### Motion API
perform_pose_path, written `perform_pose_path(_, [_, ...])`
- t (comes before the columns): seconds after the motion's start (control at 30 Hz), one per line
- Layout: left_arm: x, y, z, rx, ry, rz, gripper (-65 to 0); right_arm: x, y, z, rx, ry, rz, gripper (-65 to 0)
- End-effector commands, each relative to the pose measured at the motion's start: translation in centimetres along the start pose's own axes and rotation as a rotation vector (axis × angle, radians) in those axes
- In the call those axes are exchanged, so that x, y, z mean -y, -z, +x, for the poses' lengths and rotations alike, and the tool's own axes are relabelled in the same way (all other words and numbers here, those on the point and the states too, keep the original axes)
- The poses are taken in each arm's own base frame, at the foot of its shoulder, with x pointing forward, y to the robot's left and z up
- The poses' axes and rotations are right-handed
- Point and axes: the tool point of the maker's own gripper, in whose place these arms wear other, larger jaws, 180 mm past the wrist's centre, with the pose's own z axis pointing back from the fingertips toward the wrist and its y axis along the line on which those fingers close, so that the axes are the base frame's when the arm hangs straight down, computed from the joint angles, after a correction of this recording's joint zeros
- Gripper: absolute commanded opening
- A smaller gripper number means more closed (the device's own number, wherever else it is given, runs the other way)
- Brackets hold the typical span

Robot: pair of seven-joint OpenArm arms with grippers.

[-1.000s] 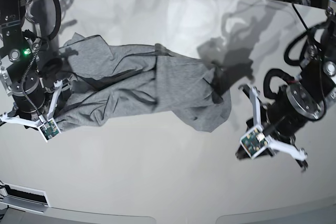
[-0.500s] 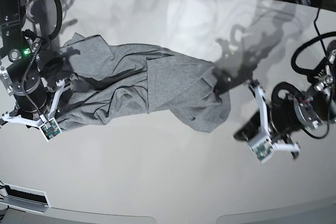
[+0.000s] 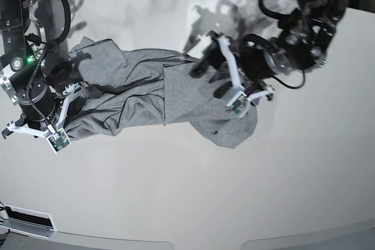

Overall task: Layout the t-shirt on the table in an organized manner, then fold the t-shirt properly
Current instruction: 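Drag the shirt with the left gripper away from the right gripper, then grasp a shirt edge with the left gripper and pull it outward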

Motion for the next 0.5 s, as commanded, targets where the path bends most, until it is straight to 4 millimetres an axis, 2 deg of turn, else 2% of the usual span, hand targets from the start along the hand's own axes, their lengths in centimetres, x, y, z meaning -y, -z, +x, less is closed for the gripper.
perform_pose_path(0.0, [0.4,0.3,1.2,0.053,-0.02,0.012,-22.3,1.2,-0.2,1.1,0.039,-0.006,-0.035,-65.0])
perform_pose_path(0.27, [1.1,3.9,2.1,0.124,-0.199,0.162,-22.3,0.9,-0.2,1.1,0.042,0.01,-0.016,-65.0])
perform_pose_path(0.47, [3.1,8.5,1.8,0.108,-0.319,0.131,-22.3,0.2,-0.2,1.3,0.05,0.011,0.024,-65.0])
